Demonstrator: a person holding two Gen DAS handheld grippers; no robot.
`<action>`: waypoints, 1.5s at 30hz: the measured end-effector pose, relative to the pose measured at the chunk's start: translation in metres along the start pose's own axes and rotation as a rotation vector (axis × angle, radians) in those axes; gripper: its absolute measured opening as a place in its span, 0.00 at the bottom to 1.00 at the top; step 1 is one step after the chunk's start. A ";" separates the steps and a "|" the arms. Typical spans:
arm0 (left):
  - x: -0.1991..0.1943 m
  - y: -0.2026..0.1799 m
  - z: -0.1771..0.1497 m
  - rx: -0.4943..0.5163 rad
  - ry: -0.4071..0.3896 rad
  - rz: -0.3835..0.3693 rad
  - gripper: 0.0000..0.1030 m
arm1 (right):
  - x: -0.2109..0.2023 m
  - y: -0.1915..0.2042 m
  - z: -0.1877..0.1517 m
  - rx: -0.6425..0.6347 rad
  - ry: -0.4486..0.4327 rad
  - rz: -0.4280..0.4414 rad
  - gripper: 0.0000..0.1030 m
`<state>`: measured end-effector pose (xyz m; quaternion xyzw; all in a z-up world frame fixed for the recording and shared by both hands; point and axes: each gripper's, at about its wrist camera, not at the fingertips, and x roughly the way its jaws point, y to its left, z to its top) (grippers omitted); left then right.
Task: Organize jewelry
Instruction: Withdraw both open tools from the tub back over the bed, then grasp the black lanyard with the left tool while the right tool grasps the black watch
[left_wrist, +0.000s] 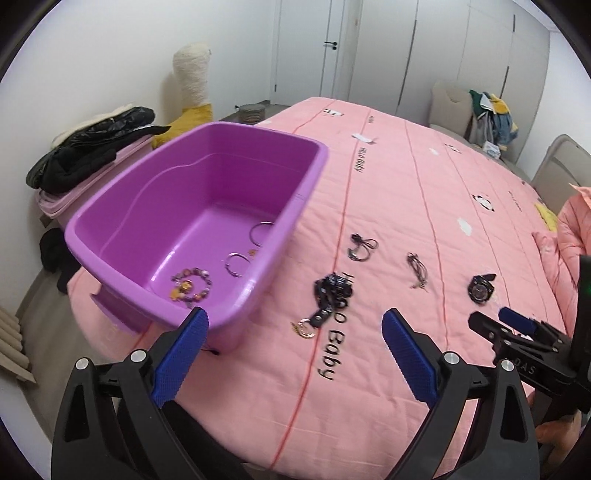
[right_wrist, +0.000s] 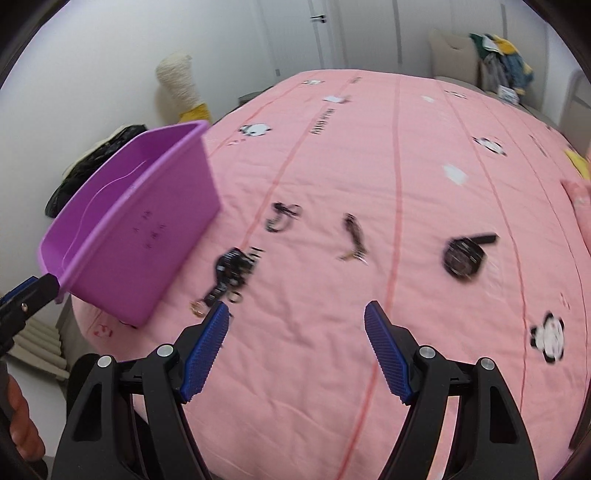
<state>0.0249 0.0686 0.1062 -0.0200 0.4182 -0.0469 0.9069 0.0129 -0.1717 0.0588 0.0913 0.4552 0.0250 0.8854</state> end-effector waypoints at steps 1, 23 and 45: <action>0.000 -0.004 -0.003 0.004 0.001 -0.004 0.91 | -0.003 -0.009 -0.006 0.018 -0.005 -0.006 0.70; 0.087 -0.063 -0.036 0.045 0.083 -0.004 0.91 | 0.004 -0.127 -0.050 0.222 -0.063 -0.154 0.70; 0.222 -0.066 -0.027 -0.011 0.158 0.106 0.92 | 0.109 -0.192 -0.020 0.264 -0.027 -0.236 0.70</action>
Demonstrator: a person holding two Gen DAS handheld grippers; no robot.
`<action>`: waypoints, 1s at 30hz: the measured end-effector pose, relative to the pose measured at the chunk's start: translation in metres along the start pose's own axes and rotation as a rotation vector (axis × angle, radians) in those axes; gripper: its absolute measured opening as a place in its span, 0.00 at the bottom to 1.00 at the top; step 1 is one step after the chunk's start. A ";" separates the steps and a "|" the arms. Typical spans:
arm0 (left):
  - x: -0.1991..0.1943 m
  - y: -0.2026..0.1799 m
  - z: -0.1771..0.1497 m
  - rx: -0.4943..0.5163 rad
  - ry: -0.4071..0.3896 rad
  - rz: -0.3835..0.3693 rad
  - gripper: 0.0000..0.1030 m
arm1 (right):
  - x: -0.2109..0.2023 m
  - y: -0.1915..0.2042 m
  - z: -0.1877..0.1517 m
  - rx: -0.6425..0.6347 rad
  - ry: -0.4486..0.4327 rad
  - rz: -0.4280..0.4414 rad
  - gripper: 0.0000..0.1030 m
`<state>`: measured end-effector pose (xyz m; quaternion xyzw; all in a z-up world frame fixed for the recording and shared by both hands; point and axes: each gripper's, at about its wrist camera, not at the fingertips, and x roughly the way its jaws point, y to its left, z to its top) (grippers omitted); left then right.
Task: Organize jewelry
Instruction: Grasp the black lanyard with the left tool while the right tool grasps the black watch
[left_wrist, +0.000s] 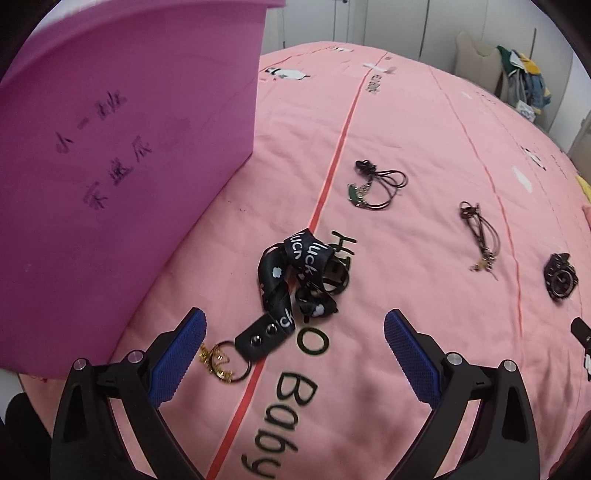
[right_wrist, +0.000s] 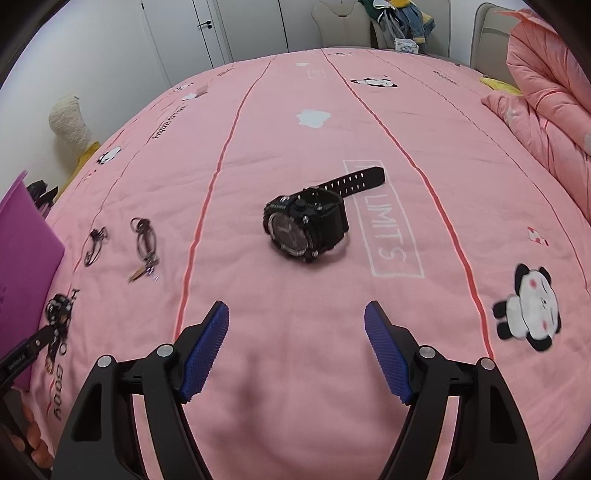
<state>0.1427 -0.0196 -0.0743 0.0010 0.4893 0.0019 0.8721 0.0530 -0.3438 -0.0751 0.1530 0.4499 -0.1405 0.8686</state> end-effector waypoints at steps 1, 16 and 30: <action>0.003 0.000 0.000 -0.004 0.000 0.003 0.92 | 0.005 -0.001 0.003 0.000 -0.004 -0.007 0.70; 0.030 -0.003 0.005 -0.039 -0.010 0.040 0.92 | 0.060 -0.002 0.041 -0.010 -0.005 -0.023 0.70; 0.051 -0.008 0.013 -0.046 -0.009 0.079 0.93 | 0.087 0.000 0.055 -0.019 -0.011 -0.064 0.72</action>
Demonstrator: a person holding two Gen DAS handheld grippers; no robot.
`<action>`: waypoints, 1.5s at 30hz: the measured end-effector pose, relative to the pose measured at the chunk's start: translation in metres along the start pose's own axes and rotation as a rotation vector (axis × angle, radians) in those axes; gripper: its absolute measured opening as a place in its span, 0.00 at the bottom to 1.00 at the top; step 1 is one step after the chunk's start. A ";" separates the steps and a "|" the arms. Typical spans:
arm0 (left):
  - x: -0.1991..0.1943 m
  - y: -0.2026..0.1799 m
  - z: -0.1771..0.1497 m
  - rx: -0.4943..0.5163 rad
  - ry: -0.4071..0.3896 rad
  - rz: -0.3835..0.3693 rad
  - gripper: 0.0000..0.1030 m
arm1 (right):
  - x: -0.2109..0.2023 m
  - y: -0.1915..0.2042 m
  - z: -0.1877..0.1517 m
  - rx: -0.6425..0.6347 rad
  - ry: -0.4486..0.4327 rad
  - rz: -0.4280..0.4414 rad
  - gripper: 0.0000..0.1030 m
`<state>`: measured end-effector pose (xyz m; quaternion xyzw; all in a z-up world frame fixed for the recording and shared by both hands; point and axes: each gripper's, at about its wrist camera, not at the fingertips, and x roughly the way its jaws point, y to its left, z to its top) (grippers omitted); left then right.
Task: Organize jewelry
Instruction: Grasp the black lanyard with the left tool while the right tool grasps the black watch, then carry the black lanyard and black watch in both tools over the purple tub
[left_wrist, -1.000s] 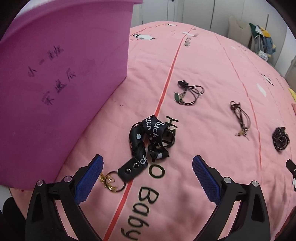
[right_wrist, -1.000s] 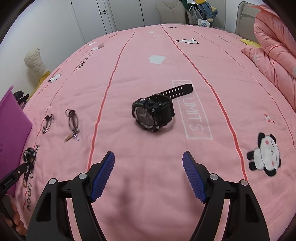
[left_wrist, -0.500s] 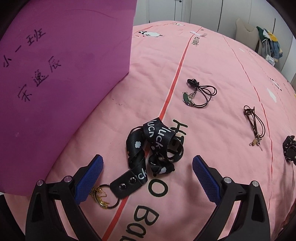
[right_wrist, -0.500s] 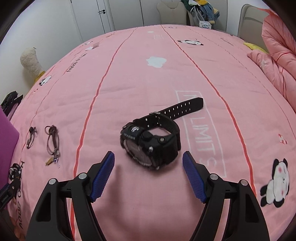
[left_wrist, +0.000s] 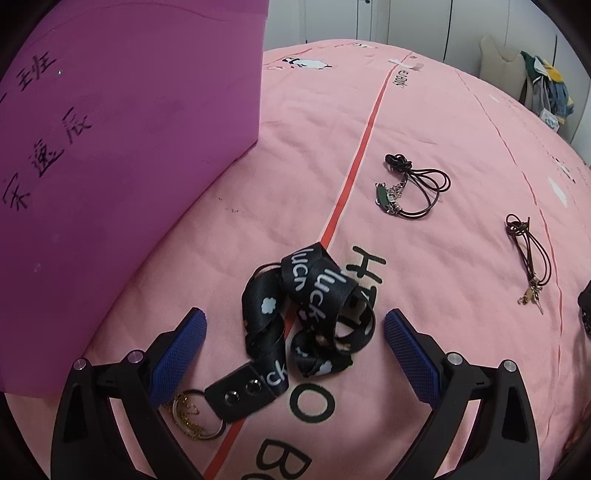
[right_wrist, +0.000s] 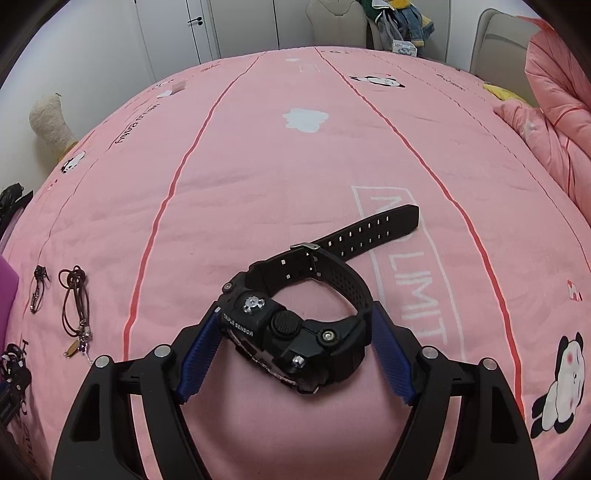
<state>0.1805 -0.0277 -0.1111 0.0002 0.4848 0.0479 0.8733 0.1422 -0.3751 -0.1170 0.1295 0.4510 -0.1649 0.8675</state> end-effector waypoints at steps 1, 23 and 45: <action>0.001 -0.001 0.000 0.001 -0.002 0.004 0.93 | 0.000 0.000 0.000 -0.003 -0.003 -0.003 0.72; -0.017 0.000 -0.002 0.015 -0.012 -0.090 0.21 | -0.020 -0.002 -0.014 -0.014 -0.020 0.012 0.65; -0.135 0.013 -0.026 0.124 -0.082 -0.232 0.21 | -0.149 0.014 -0.053 -0.010 -0.094 0.095 0.65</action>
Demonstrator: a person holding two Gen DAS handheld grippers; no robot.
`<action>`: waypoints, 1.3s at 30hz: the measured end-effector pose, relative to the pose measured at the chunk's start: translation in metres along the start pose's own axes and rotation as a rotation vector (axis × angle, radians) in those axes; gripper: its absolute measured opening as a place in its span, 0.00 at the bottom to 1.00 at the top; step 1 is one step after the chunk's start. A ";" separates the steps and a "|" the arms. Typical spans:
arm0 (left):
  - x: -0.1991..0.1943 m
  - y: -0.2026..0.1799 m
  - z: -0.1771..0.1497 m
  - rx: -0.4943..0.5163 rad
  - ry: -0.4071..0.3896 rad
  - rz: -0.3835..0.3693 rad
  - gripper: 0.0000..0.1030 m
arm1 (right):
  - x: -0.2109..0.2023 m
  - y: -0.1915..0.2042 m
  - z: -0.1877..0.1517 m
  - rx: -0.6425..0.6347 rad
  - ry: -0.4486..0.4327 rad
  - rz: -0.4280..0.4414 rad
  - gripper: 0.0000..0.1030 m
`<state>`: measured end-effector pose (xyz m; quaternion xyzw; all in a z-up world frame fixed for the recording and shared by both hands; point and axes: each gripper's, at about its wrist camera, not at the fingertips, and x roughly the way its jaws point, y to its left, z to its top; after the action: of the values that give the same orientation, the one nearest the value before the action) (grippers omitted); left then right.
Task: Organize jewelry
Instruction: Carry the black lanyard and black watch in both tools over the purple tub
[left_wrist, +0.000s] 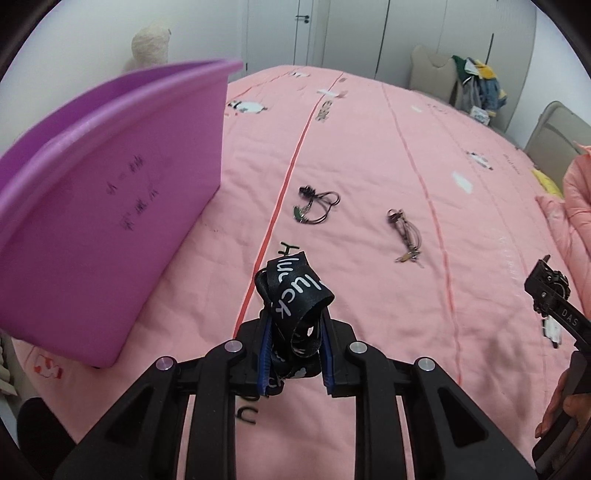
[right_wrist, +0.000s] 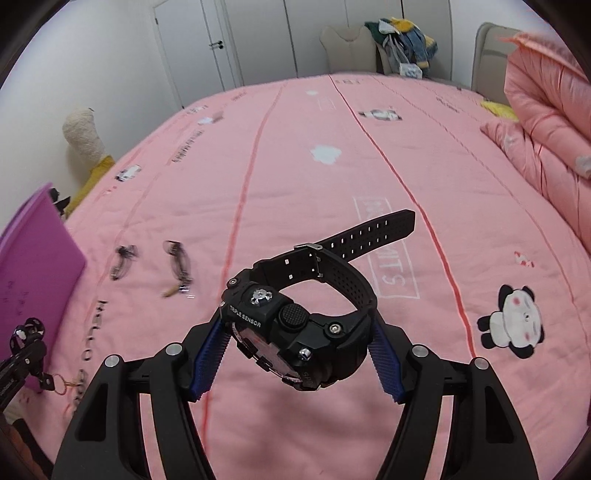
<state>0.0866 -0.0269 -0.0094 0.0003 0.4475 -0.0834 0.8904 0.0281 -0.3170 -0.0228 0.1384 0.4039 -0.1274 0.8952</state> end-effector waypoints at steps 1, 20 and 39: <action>-0.006 0.000 0.001 0.004 -0.004 0.001 0.21 | -0.006 0.003 0.000 -0.005 -0.007 0.005 0.65; -0.125 0.064 0.052 -0.103 -0.175 0.000 0.21 | -0.114 0.160 0.042 -0.209 -0.105 0.244 0.65; -0.118 0.238 0.116 -0.255 -0.129 0.170 0.21 | -0.090 0.402 0.089 -0.505 -0.033 0.521 0.65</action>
<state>0.1460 0.2165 0.1363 -0.0804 0.3946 0.0499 0.9140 0.1690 0.0360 0.1602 0.0090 0.3593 0.2068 0.9100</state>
